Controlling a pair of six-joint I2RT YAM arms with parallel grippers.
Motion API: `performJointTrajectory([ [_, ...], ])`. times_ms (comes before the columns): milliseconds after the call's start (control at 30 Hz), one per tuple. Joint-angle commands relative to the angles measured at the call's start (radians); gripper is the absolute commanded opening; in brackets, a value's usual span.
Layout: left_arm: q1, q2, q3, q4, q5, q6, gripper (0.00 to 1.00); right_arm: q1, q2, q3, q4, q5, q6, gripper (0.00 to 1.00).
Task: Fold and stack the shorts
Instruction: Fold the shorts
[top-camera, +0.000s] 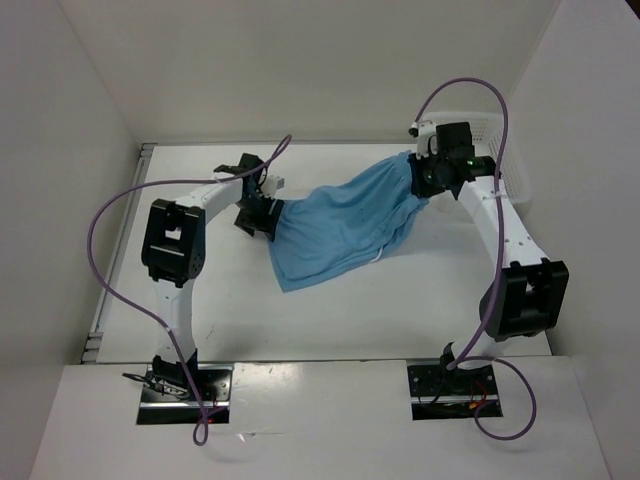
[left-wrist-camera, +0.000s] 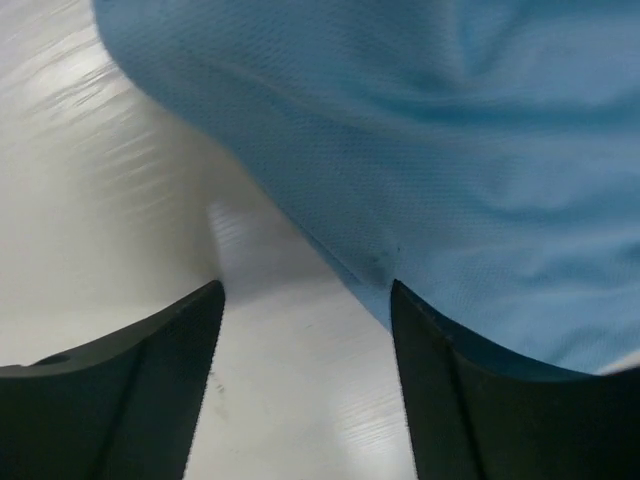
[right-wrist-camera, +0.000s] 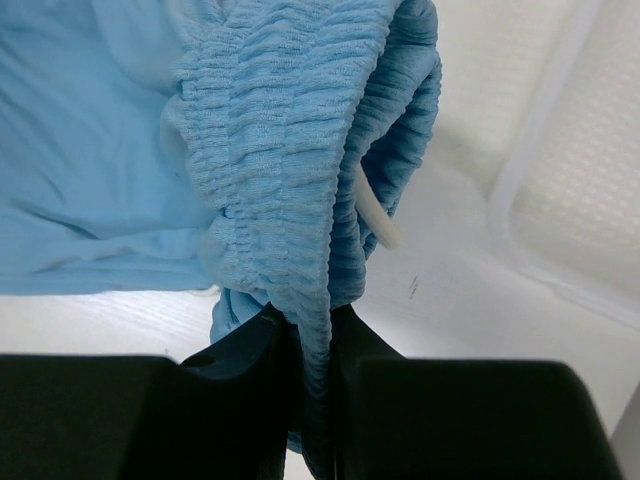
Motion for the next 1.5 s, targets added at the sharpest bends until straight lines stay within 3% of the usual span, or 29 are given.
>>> performJointTrajectory([
  [0, -0.034, 0.070, 0.047, 0.009, 0.134, 0.003, 0.71, 0.003, 0.004, 0.083, -0.015, 0.030, -0.038, 0.00],
  [67, -0.034, 0.096, 0.060, 0.000, 0.181, 0.003, 0.51, 0.037, 0.014, 0.092, -0.015, 0.069, -0.047, 0.00],
  [167, -0.034, 0.139, 0.097, -0.009, 0.218, 0.003, 0.30, 0.118, 0.027, 0.116, -0.015, 0.135, -0.070, 0.00],
  [267, -0.043, 0.169, 0.139, -0.018, 0.264, 0.003, 0.26, 0.155, 0.076, 0.146, -0.006, 0.178, -0.070, 0.00],
  [667, -0.062, 0.202, 0.185, -0.029, 0.274, 0.003, 0.23, 0.460, 0.232, 0.256, 0.040, 0.466, -0.136, 0.00],
  [1200, -0.022, 0.192, 0.166, -0.011, 0.294, 0.003, 0.21, 0.735, 0.424, 0.287, 0.045, 0.445, -0.070, 0.00],
  [1333, -0.013, 0.183, 0.157, -0.011, 0.284, 0.003, 0.21, 0.735, 0.468, 0.331, 0.072, 0.474, -0.039, 0.15],
  [1367, -0.013, 0.183, 0.157, -0.011, 0.265, 0.003, 0.21, 0.735, 0.479, 0.346, 0.062, 0.451, -0.017, 0.19],
  [1400, -0.013, 0.183, 0.157, -0.011, 0.245, 0.003, 0.21, 0.745, 0.479, 0.365, 0.052, 0.375, -0.016, 0.32],
  [1467, -0.003, 0.183, 0.166, -0.011, 0.176, 0.003, 0.22, 0.776, 0.479, 0.406, 0.020, 0.295, -0.016, 0.38],
])
